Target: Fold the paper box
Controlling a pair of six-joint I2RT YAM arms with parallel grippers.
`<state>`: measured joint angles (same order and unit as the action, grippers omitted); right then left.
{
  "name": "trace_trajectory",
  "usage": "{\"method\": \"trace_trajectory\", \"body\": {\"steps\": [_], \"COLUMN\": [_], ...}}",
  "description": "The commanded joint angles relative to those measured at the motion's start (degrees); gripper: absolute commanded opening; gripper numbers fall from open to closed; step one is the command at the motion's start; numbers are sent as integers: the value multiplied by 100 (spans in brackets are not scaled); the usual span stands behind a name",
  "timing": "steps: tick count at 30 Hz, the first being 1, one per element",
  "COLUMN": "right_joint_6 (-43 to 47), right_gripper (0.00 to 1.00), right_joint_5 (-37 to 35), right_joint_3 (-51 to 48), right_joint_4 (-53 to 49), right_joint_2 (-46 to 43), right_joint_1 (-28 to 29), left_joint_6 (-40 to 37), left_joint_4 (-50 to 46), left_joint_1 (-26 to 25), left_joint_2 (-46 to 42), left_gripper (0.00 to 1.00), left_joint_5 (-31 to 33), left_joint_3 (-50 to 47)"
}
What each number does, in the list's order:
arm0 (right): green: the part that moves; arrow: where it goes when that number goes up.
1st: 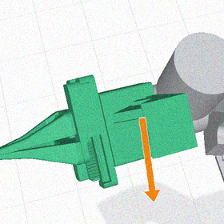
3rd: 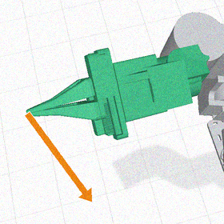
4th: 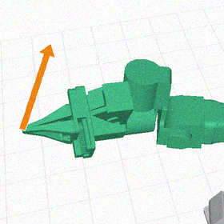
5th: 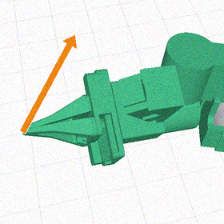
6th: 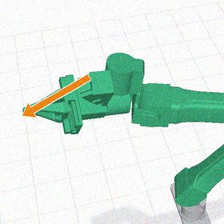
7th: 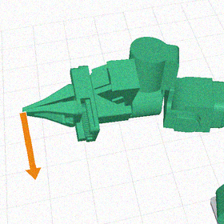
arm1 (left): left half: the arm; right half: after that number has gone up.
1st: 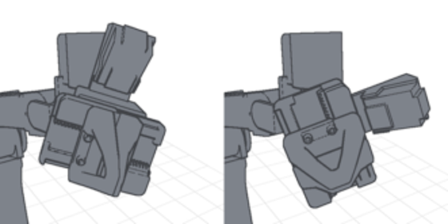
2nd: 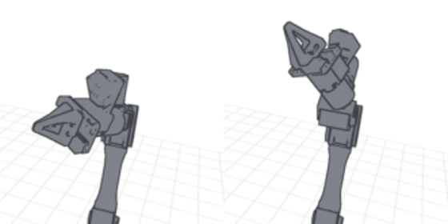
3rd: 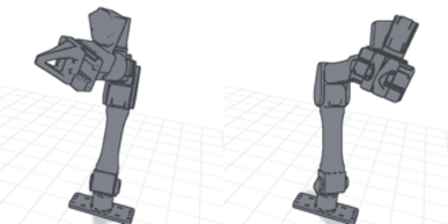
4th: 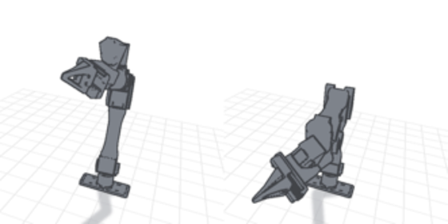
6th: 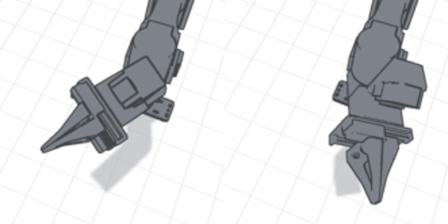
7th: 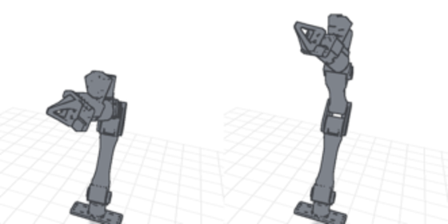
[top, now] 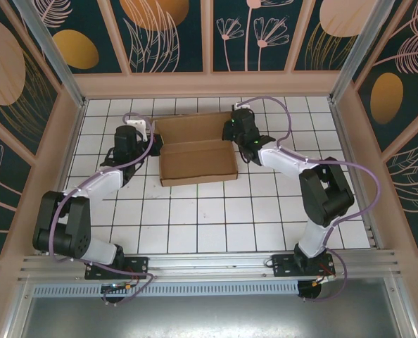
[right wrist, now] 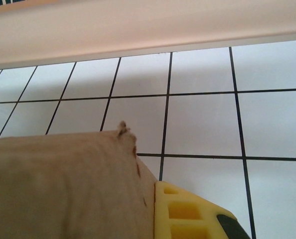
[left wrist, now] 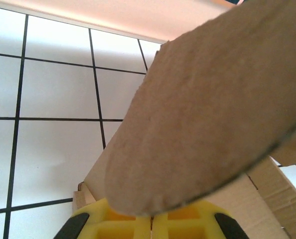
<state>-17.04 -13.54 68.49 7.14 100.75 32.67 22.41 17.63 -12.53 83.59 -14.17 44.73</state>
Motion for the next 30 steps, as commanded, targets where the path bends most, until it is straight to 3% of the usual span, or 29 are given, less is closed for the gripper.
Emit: {"method": "trace_trajectory", "body": {"steps": [1,8,16,30], "right_joint_6": [-380,-247,-98,-145], "right_gripper": [0,1,1,3], "right_joint_5": [-187,-774,-947,-1327], "right_joint_3": [-84,-656,-1678,-2870], "right_joint_4": [414,1344,2602,3501], "right_joint_2": [-302,-253,-414,-553], "right_joint_1": [180,377,492,806], "left_joint_6": [228,404,315,555], "left_joint_4": [427,1194,1116,882], "left_joint_1": [-105,-258,-485,-647], "left_joint_2": [-182,-278,-354,-748], "left_gripper": [6,6,7,7], "left_joint_5": [-323,-52,636,996], "left_joint_3": [-83,-628,-975,-1655]}}
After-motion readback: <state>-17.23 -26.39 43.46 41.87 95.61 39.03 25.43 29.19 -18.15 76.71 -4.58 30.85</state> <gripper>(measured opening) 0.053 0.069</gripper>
